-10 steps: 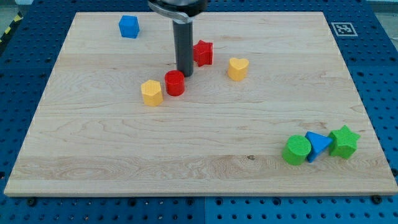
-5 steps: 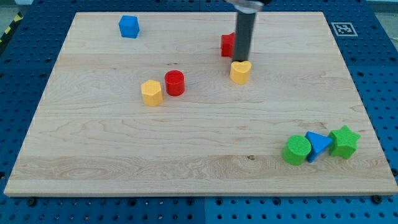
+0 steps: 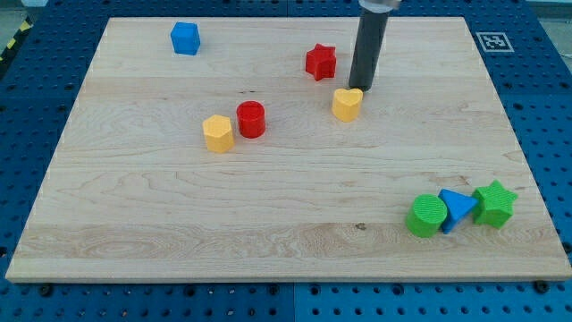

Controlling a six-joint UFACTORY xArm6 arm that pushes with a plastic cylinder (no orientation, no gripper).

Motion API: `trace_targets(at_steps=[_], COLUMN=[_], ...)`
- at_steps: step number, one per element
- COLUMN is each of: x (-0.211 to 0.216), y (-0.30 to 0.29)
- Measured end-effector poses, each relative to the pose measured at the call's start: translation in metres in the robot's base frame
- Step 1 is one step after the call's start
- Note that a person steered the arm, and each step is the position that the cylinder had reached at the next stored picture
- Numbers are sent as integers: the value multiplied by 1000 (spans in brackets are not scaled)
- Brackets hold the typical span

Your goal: Move the red star towards the top center of the board

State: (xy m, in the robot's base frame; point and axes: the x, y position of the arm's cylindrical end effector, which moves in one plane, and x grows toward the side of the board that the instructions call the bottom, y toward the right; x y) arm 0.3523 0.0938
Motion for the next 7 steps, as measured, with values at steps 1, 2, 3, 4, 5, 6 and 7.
trace_targets(at_steps=[1, 2, 3, 4, 5, 6, 7], x=[-21, -58, -77, -42, -25, -25, -25], y=[-26, -39, -39, -40, -63, -80, -80])
